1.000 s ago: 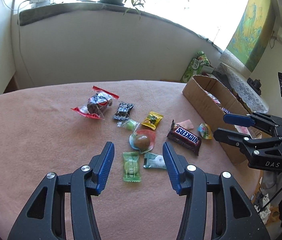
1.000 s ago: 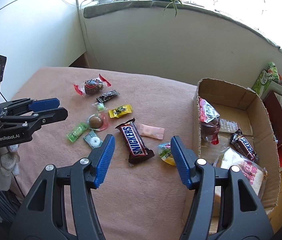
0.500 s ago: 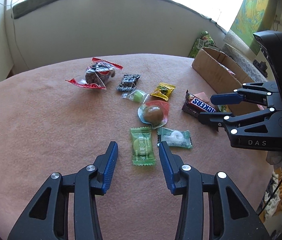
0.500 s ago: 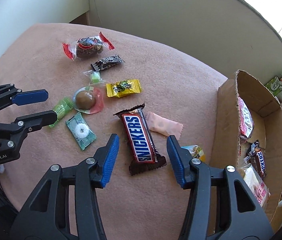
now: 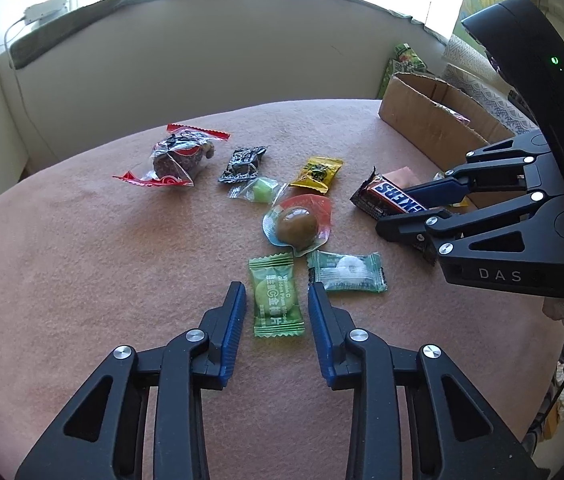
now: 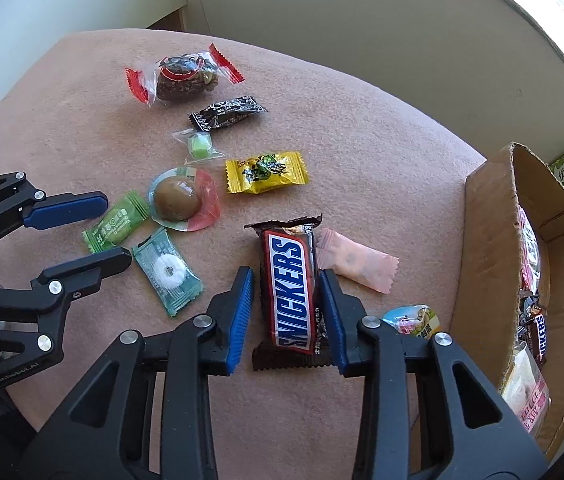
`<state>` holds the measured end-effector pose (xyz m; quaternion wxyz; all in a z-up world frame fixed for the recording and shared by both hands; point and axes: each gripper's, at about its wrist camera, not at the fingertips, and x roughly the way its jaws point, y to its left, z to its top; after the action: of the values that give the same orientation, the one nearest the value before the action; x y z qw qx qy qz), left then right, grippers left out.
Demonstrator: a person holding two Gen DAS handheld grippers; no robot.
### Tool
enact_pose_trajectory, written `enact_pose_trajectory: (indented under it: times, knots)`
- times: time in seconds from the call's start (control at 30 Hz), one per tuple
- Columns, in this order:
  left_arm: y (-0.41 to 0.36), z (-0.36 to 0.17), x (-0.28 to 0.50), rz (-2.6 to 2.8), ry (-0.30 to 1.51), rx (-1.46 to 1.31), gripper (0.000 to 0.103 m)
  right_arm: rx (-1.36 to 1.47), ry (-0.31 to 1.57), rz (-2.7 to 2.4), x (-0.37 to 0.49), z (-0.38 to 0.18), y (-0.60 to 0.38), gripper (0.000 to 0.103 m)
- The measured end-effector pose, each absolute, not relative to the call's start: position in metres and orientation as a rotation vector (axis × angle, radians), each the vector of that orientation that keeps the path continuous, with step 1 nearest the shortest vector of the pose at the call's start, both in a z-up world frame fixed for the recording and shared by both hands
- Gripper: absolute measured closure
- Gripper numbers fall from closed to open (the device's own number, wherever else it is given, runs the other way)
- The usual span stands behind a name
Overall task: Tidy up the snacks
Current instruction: 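Grasp the large Snickers bar with the right gripper while the left grasps the green candy, then carry the Snickers bar and green candy into the box with both grippers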
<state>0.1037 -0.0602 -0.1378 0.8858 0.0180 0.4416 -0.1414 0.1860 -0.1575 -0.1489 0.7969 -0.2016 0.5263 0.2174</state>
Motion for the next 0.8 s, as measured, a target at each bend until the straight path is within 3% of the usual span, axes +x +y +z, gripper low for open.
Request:
enact_pose_trajectory:
  times: [0.07,0.8]
  knots:
    - [-0.059,-0.138,0.105,-0.288,0.916,0.036,0.082,-0.432,1.128,0.464,0.184,-0.149,-0.153,0.073]
    - [-0.04,-0.117,0.085,-0.295,0.87,-0.025,0.083,-0.339,1.082,0.486,0.174,-0.128,-0.178,0.073]
